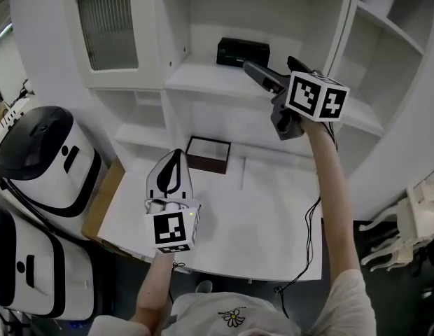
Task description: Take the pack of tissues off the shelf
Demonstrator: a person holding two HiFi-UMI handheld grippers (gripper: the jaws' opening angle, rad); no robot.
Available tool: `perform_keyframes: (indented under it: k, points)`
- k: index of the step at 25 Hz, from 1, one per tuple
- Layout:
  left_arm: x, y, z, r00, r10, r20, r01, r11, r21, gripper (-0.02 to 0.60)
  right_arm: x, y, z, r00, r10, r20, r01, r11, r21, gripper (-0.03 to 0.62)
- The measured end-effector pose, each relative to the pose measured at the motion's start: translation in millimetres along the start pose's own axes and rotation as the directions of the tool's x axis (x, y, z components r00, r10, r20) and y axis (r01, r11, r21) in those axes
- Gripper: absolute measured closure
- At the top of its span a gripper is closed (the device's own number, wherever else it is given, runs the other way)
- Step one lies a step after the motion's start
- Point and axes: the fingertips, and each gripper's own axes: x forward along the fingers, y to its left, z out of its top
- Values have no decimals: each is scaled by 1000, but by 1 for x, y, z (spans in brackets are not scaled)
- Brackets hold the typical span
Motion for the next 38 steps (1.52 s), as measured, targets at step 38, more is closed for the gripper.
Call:
perform_keyframes:
  k: [38]
  points:
    - [-17,42,-44,993,64,-99,-67,997,-30,581,86,50,-57,877,320,-358,-274,946,174,19]
